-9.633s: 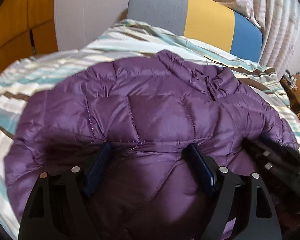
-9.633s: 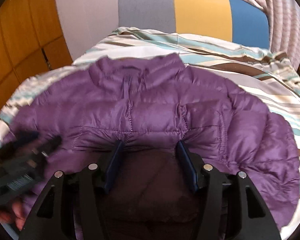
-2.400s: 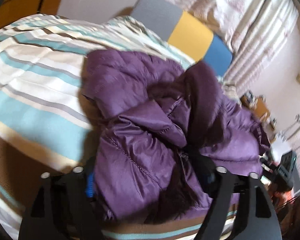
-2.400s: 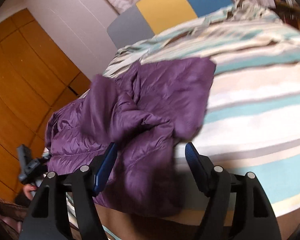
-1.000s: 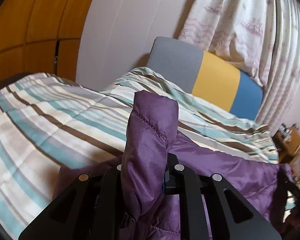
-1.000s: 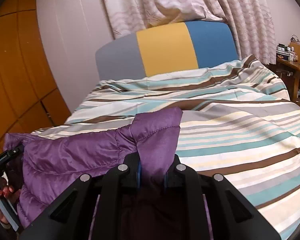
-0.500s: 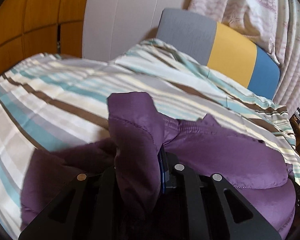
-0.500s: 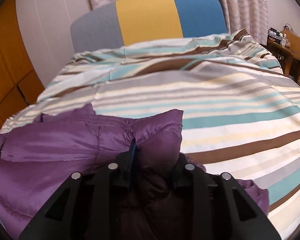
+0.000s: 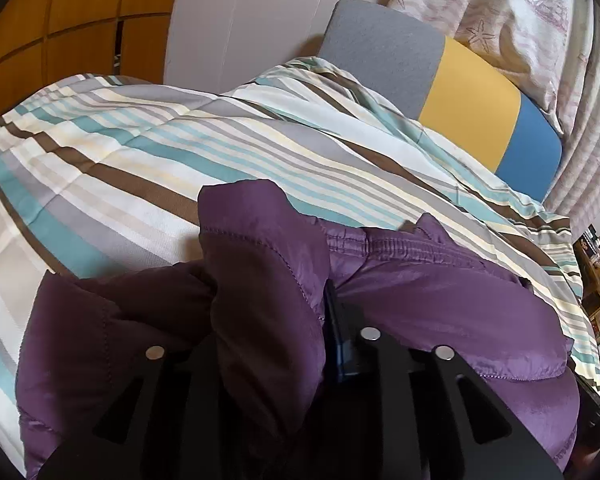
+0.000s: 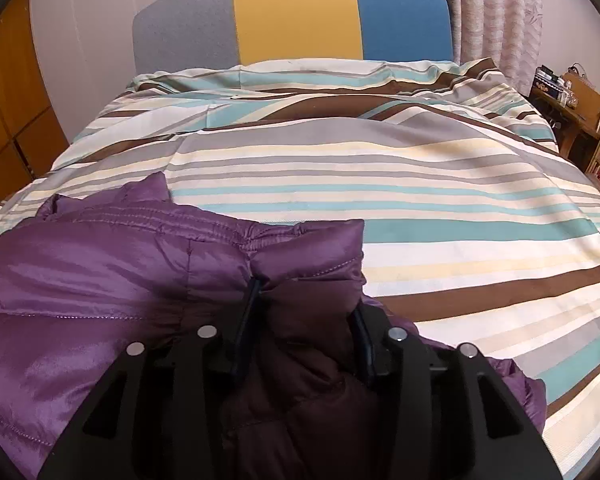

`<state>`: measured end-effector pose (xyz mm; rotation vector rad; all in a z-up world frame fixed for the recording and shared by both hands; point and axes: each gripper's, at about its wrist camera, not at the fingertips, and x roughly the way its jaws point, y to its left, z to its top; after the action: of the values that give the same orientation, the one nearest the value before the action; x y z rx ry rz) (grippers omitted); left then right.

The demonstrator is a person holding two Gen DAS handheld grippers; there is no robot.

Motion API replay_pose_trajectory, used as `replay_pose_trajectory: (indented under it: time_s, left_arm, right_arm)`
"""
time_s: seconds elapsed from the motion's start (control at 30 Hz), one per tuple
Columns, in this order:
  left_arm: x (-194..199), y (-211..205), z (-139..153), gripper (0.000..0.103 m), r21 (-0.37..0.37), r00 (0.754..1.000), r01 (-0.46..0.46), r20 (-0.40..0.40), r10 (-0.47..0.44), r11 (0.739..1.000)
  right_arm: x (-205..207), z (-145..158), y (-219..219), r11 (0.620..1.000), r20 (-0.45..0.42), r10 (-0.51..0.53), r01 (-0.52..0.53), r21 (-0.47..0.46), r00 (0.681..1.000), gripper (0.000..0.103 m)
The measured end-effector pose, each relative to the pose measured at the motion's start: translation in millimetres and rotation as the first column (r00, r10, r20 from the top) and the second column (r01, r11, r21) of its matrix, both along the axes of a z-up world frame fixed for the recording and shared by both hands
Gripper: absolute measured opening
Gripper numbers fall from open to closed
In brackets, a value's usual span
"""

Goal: Fold large clothes

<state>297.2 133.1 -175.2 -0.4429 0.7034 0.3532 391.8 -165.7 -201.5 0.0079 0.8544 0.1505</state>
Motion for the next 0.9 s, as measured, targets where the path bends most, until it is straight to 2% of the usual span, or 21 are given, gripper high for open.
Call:
replay_pose_trajectory:
  time_s: [0.07, 0.1, 0.13, 0.17, 0.2, 0.23, 0.4, 0.47, 0.57, 0.67, 0.77, 0.83, 0.9]
  left_arm:
    - [1, -2, 1, 0.034, 0.011, 1.0, -0.003, -0.01, 0.003, 1.0]
    - [1, -3, 2, 0.042, 0.017, 1.0, -0.003, -0.015, 0.003, 1.0]
    - [1, -4, 3, 0.055, 0.021, 1.0, -0.001, -0.018, 0.001, 1.0]
    - [0, -5, 5, 0.063, 0.019, 1.0, 0.008, -0.018, -0.007, 1.0]
    - [-1, -7, 8, 0.08, 0.024, 1.0, 0.014, -0.023, -0.014, 1.0]
    - [-3, -9, 12, 0.09, 0.035, 1.0, 0.012, -0.025, -0.011, 0.999]
    - [-32, -30, 42, 0.092, 0.111, 0.998, -0.058, 0.018, 0.056, 0.992]
    - [-43, -44, 57, 0.092, 0.134, 0.995, -0.083, 0.068, 0.075, 0.987]
    - [-36, -69, 71, 0.092, 0.206, 0.994, -0.062, 0.098, 0.042, 0.977]
    - [-12, -87, 69, 0.092, 0.269, 0.997, 0.001, 0.071, -0.021, 0.963]
    - [7, -90, 47, 0.092, 0.327, 1.0, 0.023, 0.01, -0.028, 0.945]
    - [20, -82, 18, 0.092, 0.249, 0.996, 0.066, -0.07, -0.051, 0.966]
    - [20, -74, 11, 0.093, 0.198, 0.996, 0.065, -0.065, -0.053, 0.978]
  right_arm:
    - [0, 0, 3, 1.0, 0.005, -0.01, 0.01, -0.028, 1.0, 0.048]
    - [0, 0, 5, 0.999, 0.006, -0.012, 0.012, -0.046, 1.0, 0.049]
    - [0, 0, 7, 0.998, 0.007, -0.013, 0.013, -0.056, 1.0, 0.049]
    - [0, 0, 7, 0.998, 0.009, -0.016, 0.016, -0.064, 1.0, 0.05]
    - [-1, 0, 7, 0.998, 0.01, -0.017, 0.017, -0.064, 1.0, 0.051]
    - [-1, 0, 7, 0.998, 0.01, -0.018, 0.019, -0.063, 1.0, 0.052]
    - [-1, 0, 5, 0.998, 0.012, -0.027, 0.028, -0.064, 1.0, 0.055]
    - [-2, 1, 6, 0.997, 0.014, -0.029, 0.029, -0.065, 0.999, 0.055]
    - [-3, 1, 5, 0.997, 0.017, -0.034, 0.035, -0.062, 0.999, 0.058]
    - [-3, 1, 4, 0.997, 0.017, -0.044, 0.045, -0.061, 0.999, 0.062]
    - [-3, 2, 3, 0.997, 0.015, -0.052, 0.053, -0.06, 0.999, 0.064]
    - [-3, 2, 3, 0.997, 0.016, -0.051, 0.052, -0.054, 0.999, 0.064]
    - [-4, 2, 3, 0.997, 0.018, -0.052, 0.053, -0.051, 0.998, 0.065]
